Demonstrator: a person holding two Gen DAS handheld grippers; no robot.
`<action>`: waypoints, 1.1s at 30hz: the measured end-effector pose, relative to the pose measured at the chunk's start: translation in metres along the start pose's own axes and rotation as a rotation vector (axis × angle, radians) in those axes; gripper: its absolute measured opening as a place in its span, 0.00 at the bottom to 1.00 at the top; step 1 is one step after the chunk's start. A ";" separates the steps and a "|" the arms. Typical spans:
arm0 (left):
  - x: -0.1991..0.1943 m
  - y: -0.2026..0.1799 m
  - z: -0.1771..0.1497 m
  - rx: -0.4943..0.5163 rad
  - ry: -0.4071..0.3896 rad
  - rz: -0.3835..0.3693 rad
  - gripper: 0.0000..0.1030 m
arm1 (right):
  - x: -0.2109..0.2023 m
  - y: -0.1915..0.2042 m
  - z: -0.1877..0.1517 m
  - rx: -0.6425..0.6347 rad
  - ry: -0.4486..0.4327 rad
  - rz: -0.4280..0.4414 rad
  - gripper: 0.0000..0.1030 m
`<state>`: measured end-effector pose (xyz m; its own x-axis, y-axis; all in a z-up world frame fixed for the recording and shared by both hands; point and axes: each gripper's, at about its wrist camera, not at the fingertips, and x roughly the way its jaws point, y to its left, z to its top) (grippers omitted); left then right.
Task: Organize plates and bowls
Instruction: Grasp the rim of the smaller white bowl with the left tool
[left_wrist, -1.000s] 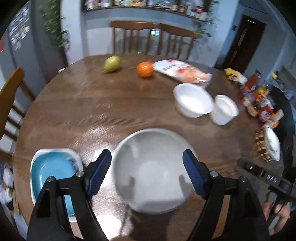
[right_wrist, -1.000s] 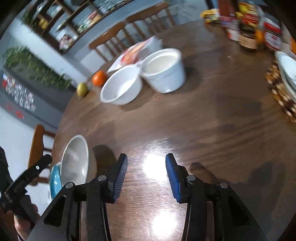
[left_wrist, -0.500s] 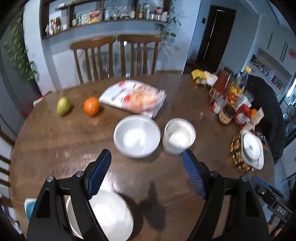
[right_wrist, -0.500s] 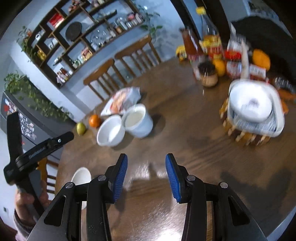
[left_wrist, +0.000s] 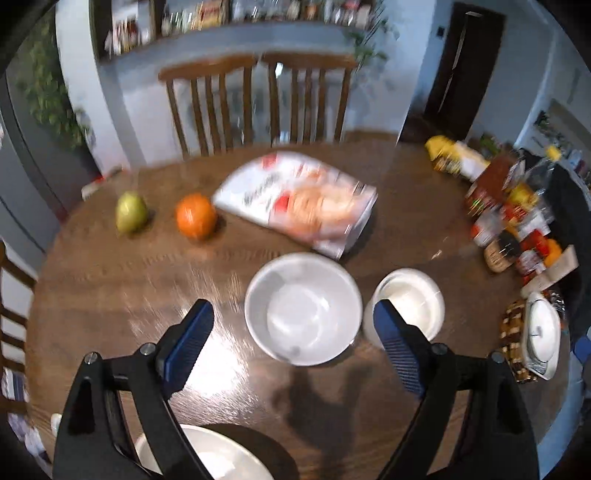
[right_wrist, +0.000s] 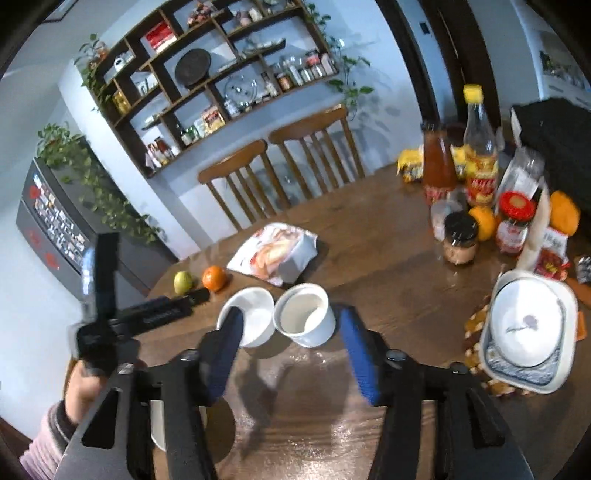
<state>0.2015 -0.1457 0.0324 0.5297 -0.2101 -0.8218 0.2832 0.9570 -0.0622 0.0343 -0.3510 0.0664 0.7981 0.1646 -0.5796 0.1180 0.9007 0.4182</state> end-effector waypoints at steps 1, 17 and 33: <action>0.014 0.002 -0.001 -0.016 0.030 -0.004 0.84 | 0.013 -0.004 -0.005 0.004 0.026 0.004 0.56; 0.106 0.027 -0.012 -0.075 0.244 0.056 0.47 | 0.082 -0.030 -0.040 0.108 0.196 0.008 0.56; 0.089 0.010 -0.047 0.150 0.293 0.022 0.15 | 0.082 -0.019 -0.057 0.107 0.221 -0.016 0.56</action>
<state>0.2137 -0.1453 -0.0684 0.2904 -0.1023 -0.9514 0.4006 0.9159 0.0238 0.0641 -0.3320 -0.0293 0.6482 0.2451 -0.7209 0.2007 0.8583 0.4722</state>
